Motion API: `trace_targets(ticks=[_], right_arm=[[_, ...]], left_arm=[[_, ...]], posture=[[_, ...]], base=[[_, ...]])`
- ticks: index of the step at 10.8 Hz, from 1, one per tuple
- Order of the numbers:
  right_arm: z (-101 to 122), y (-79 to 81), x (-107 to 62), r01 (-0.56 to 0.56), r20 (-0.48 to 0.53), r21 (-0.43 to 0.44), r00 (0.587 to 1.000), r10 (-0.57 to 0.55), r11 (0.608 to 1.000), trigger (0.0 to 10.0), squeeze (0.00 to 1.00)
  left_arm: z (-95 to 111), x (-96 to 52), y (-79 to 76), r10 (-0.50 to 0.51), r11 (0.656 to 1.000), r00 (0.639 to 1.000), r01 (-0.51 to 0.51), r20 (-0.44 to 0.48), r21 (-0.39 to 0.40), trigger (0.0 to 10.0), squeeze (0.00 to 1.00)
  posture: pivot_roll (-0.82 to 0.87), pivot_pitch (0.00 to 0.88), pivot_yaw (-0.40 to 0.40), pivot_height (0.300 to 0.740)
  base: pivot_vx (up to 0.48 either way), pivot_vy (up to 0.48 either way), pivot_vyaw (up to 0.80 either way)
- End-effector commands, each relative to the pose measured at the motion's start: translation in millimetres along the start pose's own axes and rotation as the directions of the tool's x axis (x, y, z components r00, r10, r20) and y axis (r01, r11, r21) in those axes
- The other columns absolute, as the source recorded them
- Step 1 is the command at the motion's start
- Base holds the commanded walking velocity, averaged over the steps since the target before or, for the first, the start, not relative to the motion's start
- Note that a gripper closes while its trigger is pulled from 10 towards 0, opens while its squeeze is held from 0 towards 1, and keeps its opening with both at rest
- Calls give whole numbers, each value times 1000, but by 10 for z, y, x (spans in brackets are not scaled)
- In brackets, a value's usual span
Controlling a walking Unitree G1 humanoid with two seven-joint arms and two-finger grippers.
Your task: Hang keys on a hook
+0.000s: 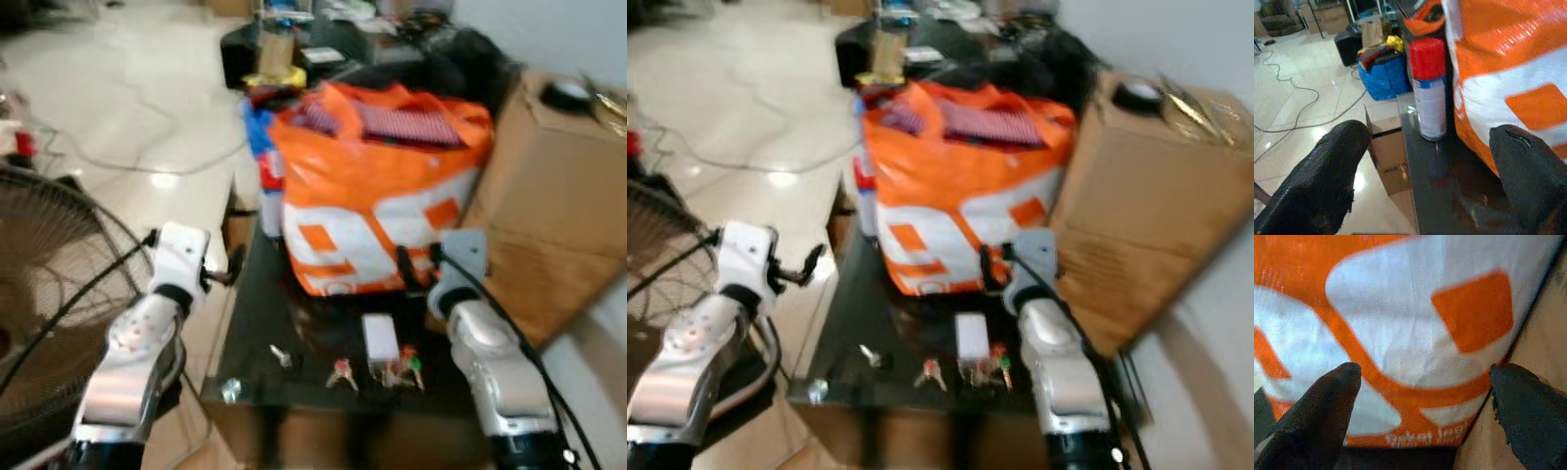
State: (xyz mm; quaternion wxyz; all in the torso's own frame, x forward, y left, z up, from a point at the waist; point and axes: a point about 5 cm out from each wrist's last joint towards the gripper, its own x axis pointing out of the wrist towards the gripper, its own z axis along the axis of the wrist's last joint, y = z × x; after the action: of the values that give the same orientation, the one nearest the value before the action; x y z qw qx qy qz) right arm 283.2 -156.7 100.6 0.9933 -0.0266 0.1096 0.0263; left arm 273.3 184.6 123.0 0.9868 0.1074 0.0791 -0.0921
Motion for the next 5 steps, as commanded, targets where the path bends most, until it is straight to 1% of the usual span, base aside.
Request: trace_targets(ticks=[1, 2, 3, 4, 5], right_arm=[[46, 18, 11, -6, 18, -2, 1000, 6, 1000, 10000, 1000], [47, 11, 15, -10, 14, -13, 1000, 10, 1000, 10000, 1000], [44, 4, 18, -22, 3, -24, 1000, 23, 999, 10000, 1000], [28, -44, 23, -38, -17, -54, 999, 37, 998, 10000, 1000], [-11, -114, 12, -41, -47, -61, 998, 38, 997, 10000, 812]], left_arm=[[36, 13, 35, 12, 1000, 1000, -12, 13, 14, 10000, 8], [28, 10, 35, 10, 1000, 1000, -10, 11, 14, 10000, 4], [16, 11, 28, -2, 1000, 1000, 2, 5, 23, 10000, 0], [-13, 34, 1, -42, 998, 999, 43, -9, 41, 10000, 0], [-43, 59, -41, -104, 991, 994, 105, -23, 77, 10000, 0]], posture=[[-10, 0, -37, 740], [-10, 0, -37, 740], [-10, 0, -45, 740], [-14, 0, -45, 740], [-29, 0, -39, 740]], base=[[277, 0, 0], [247, 0, 0], [0, 0, 0], [0, 0, 0], [0, 0, 0]])
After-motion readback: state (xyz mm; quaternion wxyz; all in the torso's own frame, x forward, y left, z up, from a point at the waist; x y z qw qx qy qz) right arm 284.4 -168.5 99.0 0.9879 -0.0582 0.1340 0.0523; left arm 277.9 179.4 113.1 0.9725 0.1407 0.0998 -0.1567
